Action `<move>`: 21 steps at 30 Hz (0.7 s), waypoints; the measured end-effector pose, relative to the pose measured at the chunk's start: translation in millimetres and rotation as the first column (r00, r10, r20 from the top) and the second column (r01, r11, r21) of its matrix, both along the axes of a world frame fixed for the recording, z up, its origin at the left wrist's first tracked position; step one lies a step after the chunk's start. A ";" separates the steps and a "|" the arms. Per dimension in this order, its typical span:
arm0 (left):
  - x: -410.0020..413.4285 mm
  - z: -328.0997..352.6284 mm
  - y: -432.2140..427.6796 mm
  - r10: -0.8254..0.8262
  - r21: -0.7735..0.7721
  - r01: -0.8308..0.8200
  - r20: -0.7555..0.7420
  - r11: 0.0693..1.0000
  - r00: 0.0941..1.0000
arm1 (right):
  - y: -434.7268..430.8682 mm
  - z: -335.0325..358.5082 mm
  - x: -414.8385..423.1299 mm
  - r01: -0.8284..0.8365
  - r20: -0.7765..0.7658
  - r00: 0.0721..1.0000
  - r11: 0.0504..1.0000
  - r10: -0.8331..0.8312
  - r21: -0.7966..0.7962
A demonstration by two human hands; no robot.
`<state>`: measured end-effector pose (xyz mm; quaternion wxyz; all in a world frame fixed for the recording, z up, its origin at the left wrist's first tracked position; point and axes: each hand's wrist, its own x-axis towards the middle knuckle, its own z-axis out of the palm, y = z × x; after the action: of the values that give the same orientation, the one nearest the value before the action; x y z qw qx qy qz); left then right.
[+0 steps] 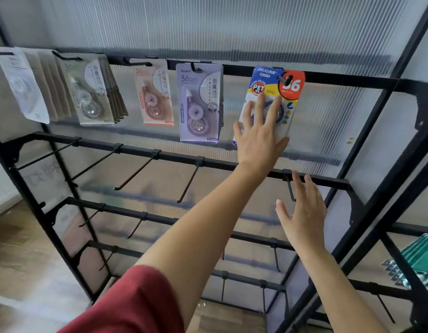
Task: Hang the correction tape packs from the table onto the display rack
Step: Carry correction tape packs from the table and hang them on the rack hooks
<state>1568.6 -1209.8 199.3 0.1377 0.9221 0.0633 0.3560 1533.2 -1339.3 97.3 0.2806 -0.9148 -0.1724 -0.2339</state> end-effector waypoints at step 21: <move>-82.4 -96.4 44.6 0.032 0.139 -0.002 -0.213 0.990 0.976 | 24.8 -32.8 -42.6 -0.251 -0.044 0.966 0.966 0.254 0.061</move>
<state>1486.2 -1165.2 102.9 0.0628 0.9620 0.0612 0.2588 1490.7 -1314.5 64.5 0.3374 -0.8830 -0.2739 -0.1771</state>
